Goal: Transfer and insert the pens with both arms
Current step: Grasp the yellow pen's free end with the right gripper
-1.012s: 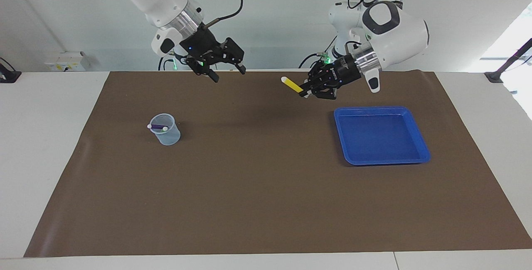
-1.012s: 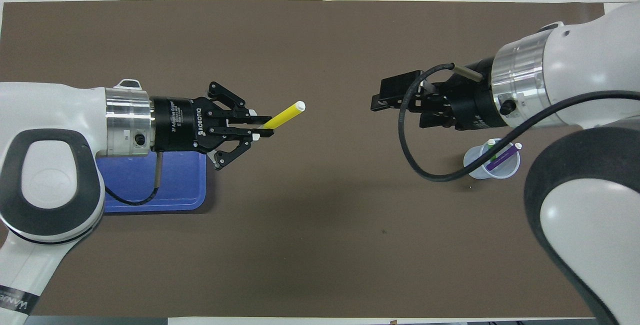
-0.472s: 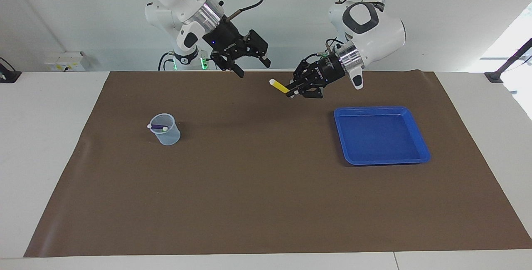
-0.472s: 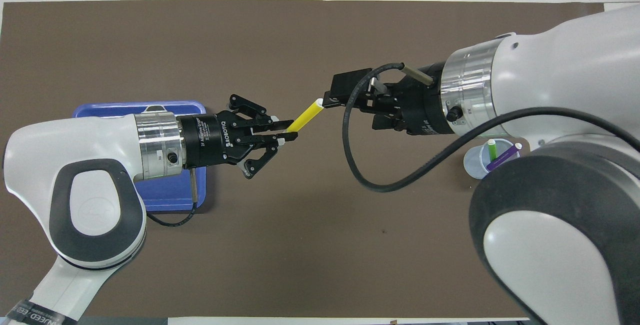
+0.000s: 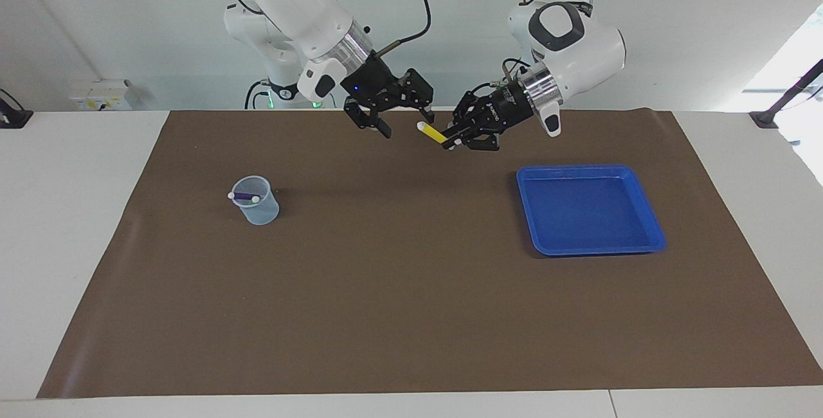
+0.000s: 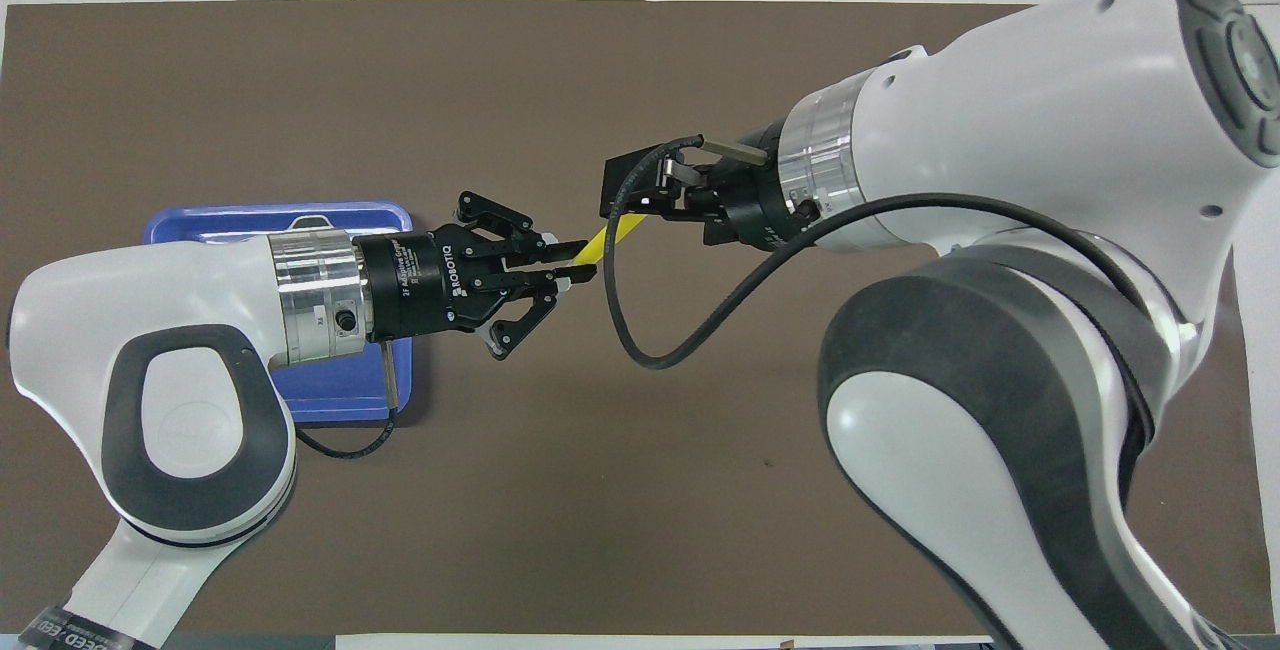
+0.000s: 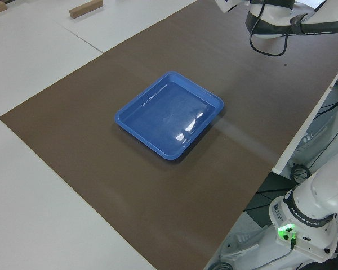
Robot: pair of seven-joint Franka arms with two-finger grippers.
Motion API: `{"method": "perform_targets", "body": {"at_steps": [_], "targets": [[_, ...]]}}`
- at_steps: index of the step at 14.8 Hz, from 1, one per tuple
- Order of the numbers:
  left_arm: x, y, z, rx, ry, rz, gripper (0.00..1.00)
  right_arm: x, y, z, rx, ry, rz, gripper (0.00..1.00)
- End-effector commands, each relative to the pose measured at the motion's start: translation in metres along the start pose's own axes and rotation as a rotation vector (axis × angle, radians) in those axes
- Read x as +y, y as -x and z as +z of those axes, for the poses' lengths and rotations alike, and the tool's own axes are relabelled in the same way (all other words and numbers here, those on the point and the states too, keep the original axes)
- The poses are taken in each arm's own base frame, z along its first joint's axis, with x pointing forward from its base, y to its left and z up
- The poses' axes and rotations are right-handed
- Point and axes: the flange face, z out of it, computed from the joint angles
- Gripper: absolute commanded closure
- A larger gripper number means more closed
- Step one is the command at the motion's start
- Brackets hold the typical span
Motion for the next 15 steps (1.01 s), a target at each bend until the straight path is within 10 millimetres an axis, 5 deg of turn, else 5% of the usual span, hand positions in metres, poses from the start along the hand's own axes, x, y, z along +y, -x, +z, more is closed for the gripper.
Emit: {"method": "perform_targets", "body": {"at_steps": [1, 7, 12, 15], "targets": [[-0.014, -0.002, -0.001, -0.013, 0.025, -0.018, 1.00, -0.009, -0.004, -0.002, 0.008, -0.007, -0.031, 0.01], [-0.014, -0.002, -0.001, -0.022, 0.029, -0.028, 1.00, -0.019, -0.006, -0.007, 0.059, -0.028, -0.054, 0.13], [-0.012, -0.003, -0.002, -0.027, 0.041, -0.036, 1.00, -0.021, -0.007, -0.007, 0.071, -0.030, -0.058, 0.59], [-0.012, -0.004, -0.002, -0.026, 0.045, -0.045, 1.00, -0.023, -0.004, -0.005, 0.071, -0.023, -0.067, 0.73]]}}
